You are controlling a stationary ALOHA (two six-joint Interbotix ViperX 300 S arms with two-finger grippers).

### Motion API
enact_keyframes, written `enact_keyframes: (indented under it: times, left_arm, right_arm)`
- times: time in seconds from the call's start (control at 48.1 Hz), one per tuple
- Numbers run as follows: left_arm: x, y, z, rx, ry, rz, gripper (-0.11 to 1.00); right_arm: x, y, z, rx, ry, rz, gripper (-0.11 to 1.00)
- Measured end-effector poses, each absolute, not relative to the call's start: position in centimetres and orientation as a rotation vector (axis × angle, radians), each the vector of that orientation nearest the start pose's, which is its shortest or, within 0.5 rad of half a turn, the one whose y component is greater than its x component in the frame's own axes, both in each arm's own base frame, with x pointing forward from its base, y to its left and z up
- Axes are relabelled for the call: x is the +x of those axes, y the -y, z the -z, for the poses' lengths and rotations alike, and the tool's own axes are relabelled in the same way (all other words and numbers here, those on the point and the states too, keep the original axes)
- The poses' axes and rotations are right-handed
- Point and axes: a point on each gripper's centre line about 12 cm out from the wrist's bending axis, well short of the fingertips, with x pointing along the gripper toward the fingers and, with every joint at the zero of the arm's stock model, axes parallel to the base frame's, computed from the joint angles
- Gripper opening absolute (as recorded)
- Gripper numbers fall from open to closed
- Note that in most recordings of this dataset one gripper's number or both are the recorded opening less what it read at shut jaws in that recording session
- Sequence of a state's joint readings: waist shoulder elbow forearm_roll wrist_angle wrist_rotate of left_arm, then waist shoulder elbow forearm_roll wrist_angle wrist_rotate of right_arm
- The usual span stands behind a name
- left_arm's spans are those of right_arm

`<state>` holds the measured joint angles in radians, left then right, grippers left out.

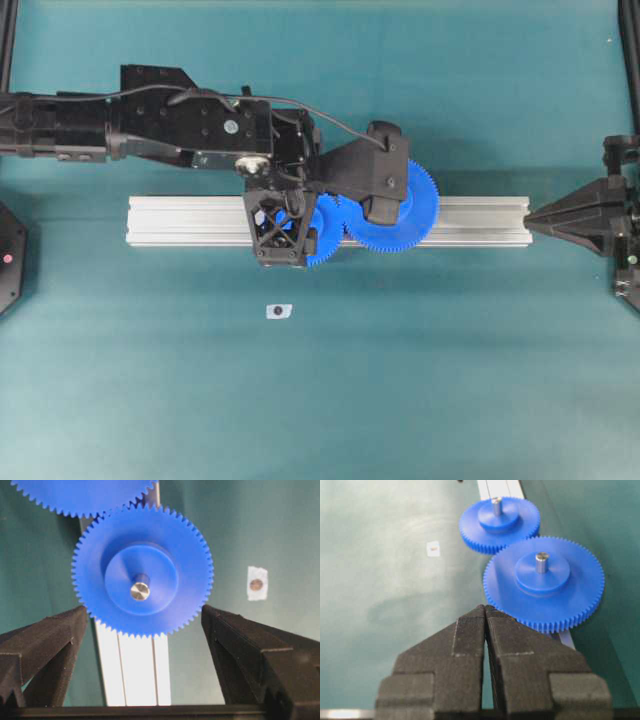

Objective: Find the location of the shaft and insert the small gear.

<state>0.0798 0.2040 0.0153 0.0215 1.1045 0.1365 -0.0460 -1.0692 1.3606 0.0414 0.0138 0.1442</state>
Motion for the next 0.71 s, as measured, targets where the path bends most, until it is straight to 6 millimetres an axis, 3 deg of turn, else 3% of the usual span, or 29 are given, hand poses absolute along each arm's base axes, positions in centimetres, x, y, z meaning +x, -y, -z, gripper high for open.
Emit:
enact_keyframes:
  times: [0.706]
  left_arm:
    - [43.87, -3.81, -23.83, 0.083, -1.340, 0.013, 0.90]
  right_arm:
    - [16.56, 0.73, -20.18, 0.191, -0.300, 0.072, 0.02]
